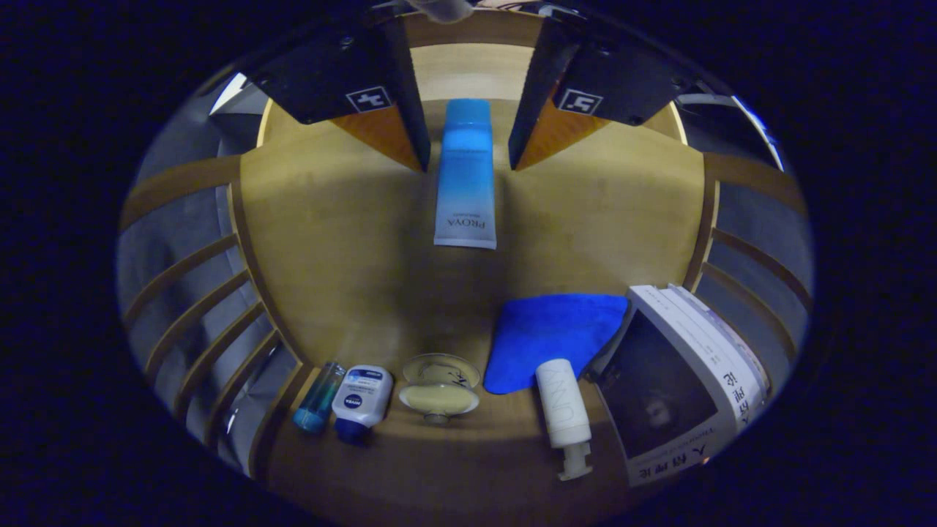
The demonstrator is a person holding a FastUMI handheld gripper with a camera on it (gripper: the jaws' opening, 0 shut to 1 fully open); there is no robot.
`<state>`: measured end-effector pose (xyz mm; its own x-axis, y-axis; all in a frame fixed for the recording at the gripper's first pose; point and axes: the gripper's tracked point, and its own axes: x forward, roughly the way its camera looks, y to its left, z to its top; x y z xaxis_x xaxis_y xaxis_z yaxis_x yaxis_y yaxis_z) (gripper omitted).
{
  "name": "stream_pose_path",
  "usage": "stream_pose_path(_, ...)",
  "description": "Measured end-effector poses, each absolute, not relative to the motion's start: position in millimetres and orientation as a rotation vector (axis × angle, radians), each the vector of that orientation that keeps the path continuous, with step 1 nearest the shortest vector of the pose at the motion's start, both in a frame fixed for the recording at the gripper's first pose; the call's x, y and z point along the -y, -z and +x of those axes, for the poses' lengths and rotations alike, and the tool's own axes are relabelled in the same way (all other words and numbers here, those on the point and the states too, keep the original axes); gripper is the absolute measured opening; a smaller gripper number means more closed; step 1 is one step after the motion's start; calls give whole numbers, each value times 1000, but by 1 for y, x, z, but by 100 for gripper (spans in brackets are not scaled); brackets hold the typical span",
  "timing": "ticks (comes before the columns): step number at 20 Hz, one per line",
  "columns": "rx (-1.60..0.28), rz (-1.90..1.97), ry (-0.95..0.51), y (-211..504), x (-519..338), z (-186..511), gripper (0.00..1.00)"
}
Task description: Pull open the drawer, take out the items inside it, and place them on the countertop above the cabinet.
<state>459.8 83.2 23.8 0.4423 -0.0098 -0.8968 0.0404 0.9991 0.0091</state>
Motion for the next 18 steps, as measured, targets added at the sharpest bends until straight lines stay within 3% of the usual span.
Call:
stream_pose_path(10, -1035, 81, -19, -50, -94, 417, 67)
stream_pose_path(18, -854, 85, -97, -78, -109, 331, 69)
